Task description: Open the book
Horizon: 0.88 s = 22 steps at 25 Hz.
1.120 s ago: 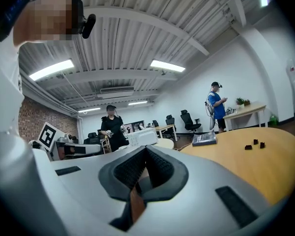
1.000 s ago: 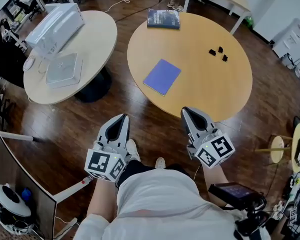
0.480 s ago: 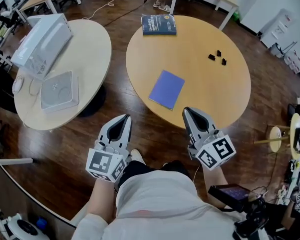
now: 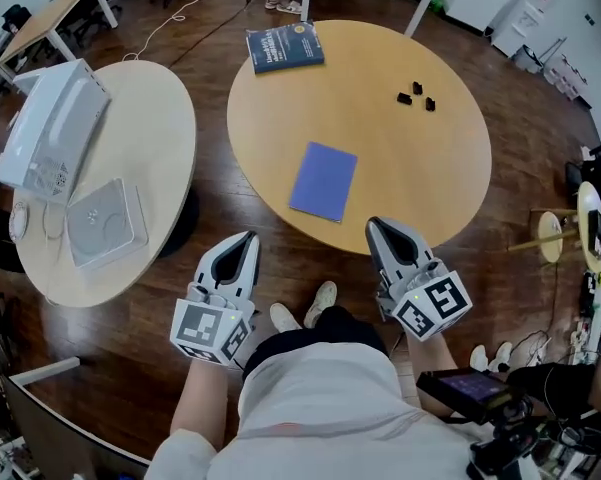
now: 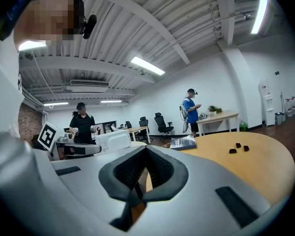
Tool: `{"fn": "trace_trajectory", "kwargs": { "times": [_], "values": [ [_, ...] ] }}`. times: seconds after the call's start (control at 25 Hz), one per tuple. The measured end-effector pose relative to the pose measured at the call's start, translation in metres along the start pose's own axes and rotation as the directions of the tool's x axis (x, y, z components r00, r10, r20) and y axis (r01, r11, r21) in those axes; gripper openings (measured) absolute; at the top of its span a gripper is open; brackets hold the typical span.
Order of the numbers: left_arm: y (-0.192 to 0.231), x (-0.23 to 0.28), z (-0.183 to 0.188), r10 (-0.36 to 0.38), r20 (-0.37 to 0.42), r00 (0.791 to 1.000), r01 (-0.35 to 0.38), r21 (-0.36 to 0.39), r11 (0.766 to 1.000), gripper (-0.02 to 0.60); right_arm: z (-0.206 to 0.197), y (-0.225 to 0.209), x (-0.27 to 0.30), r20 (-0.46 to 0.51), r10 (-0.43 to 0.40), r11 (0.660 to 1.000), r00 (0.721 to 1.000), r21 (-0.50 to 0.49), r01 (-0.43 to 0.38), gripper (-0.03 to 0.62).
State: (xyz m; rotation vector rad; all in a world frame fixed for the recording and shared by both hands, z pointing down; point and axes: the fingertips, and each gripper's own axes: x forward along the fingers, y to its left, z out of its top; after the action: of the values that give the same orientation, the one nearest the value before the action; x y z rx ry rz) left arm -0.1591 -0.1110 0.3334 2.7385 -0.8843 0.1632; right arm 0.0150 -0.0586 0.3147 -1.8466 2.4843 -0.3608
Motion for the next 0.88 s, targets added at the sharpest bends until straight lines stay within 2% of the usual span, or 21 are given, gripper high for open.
{"fn": "trace_trajectory", "kwargs": {
  "times": [0.24, 0.56, 0.68, 0.88],
  "values": [
    [-0.008, 0.041, 0.004, -0.060, -0.029, 0.998, 0.060, 0.024, 0.998, 0.009, -0.004, -0.034, 0.000, 0.002, -0.050, 0.998, 0.999, 0.034, 0.050, -0.003],
    [-0.028, 0.107, 0.012, -0.094, -0.075, 0.993, 0.099, 0.062, 0.993, 0.011, -0.006, -0.096, 0.000, 0.014, -0.092, 0.994, 0.996, 0.064, 0.091, -0.003],
    [-0.039, 0.122, 0.014, -0.108, -0.076, 0.991, 0.115, 0.096, 0.989, 0.009, -0.014, -0.105, 0.006, 0.009, -0.082, 0.994, 0.997, 0.072, 0.082, -0.003],
    [-0.043, 0.137, 0.007, -0.135, -0.109, 0.985, 0.147, 0.112, 0.983, 0.009, -0.025, -0.108, 0.010, -0.012, -0.081, 0.993, 0.997, 0.086, 0.081, -0.003]
  ]
}}
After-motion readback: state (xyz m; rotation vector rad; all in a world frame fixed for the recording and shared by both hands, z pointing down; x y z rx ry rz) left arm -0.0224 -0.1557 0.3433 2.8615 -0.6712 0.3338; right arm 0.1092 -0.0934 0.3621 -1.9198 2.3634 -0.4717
